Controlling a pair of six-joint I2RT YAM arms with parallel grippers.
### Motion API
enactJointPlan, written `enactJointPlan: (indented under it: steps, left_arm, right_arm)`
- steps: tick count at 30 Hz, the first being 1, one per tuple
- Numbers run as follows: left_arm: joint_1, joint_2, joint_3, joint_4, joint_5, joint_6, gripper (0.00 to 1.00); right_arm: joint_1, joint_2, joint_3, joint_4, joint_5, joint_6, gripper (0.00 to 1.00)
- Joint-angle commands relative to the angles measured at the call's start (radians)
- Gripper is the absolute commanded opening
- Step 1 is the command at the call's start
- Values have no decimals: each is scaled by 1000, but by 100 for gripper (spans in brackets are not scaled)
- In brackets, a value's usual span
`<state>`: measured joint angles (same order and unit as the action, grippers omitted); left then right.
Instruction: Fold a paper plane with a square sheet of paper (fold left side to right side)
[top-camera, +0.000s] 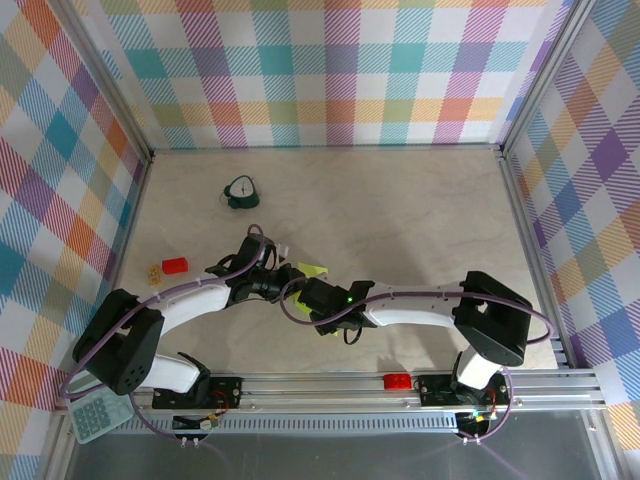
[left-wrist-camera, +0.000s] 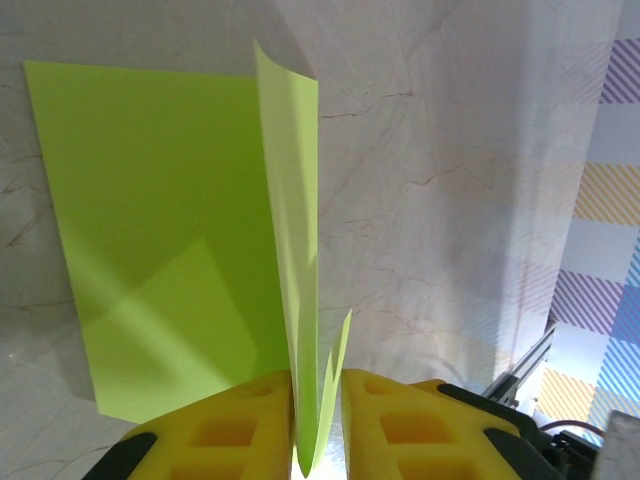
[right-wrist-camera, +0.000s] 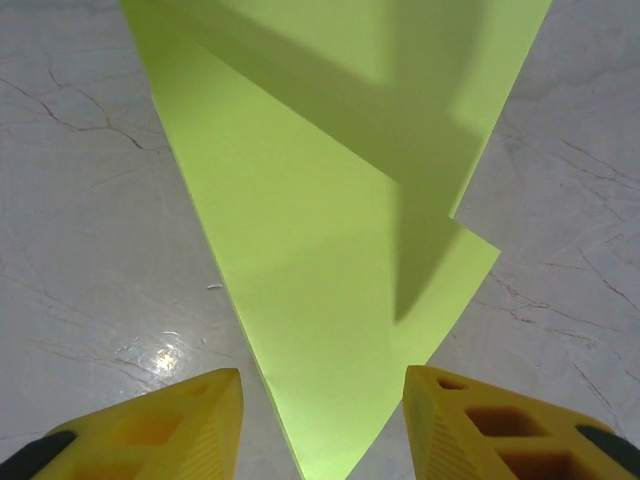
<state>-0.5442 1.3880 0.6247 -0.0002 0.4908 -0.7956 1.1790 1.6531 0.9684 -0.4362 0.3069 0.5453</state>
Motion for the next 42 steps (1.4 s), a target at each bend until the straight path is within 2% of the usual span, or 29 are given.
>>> enactJointPlan:
  steps: [1,13,25,34,42]
  left_arm:
    - [7,20,20,39,32,-26,19]
    - [7,31,30,46,38,-31,19]
    - [7,33,33,38,34,-31,19]
    - [7,31,32,32,30,-27,21]
    - [17,-9,27,-2,4,-12,35]
  right_arm:
    - [9,11,19,-9,13,14,46]
    - [16,43,24,7,15,3,44]
    - [19,48,23,-7,35,5,35]
    - [19,59,29,-15,25,0,20]
    - [19,72,25,-18,2,1,5]
